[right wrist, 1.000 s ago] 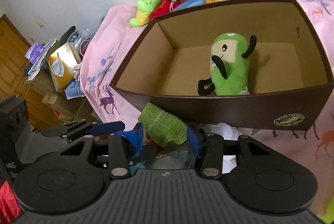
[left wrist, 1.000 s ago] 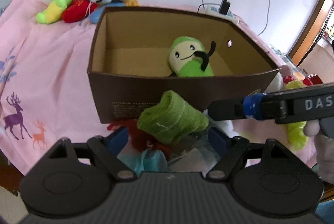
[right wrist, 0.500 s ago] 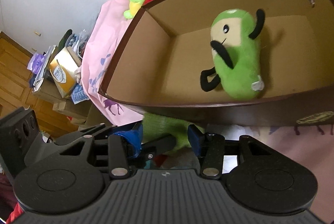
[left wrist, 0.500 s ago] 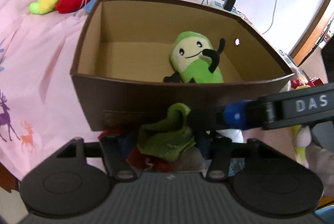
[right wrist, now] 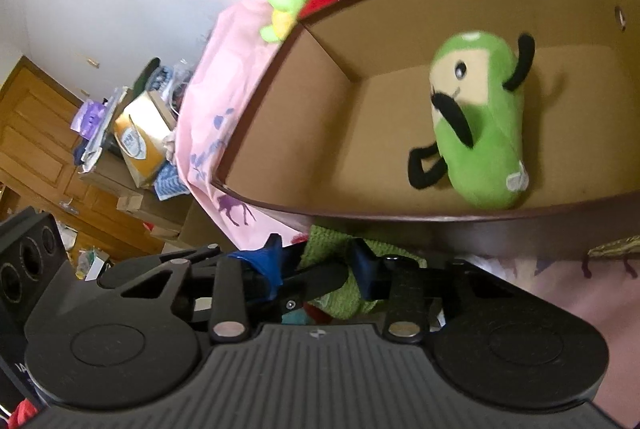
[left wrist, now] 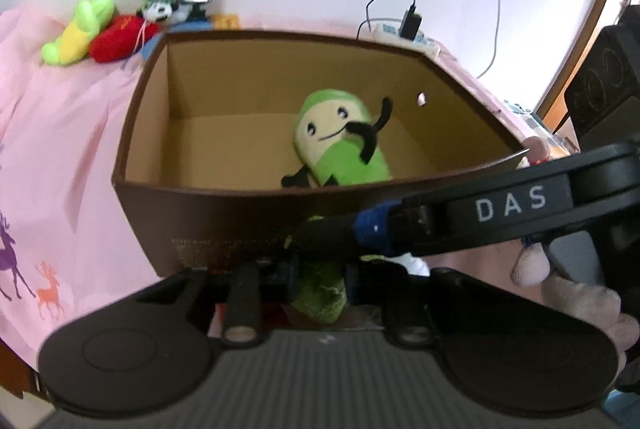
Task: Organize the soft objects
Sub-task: 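Grasp the green towel with the right gripper and lift it, then lower the green towel into the box and open the right gripper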
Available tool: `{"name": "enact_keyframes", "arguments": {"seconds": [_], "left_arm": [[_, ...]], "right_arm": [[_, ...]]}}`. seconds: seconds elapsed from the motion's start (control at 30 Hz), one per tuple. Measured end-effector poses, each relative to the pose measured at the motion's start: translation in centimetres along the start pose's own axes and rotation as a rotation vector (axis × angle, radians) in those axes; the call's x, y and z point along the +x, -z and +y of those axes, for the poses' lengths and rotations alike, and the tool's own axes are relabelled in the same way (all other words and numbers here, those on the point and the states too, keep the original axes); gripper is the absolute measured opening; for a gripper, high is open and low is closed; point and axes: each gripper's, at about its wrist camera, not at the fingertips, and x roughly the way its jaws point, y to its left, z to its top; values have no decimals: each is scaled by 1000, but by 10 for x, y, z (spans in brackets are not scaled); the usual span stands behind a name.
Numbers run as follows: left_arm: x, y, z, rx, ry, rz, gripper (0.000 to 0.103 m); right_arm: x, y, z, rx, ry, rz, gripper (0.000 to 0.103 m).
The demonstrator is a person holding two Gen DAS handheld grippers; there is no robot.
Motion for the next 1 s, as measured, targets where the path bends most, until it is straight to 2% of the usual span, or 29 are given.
{"name": "enact_keyframes", "arguments": {"seconds": [0.1,0.23,0.6,0.83,1.0], "left_arm": [[-11,-3,-6,14,12,-28,15],[-30,-5,-17,53,22,-76,15],[-85,-31,-48,149,77,-237,15],[-84,-68,-48,198,39,-303,15],[-63,-98,-35,188,13,-300,15]], "right_arm": [[-9,1,3,-11,8,-31,9],[-26,3,7,-4,-15,-77,4],[-87,-7,44,-94,-55,-249,3],[-90,-39,53,-190,-55,-330,3],[-72,-72,46,-183,-54,-340,3]]}}
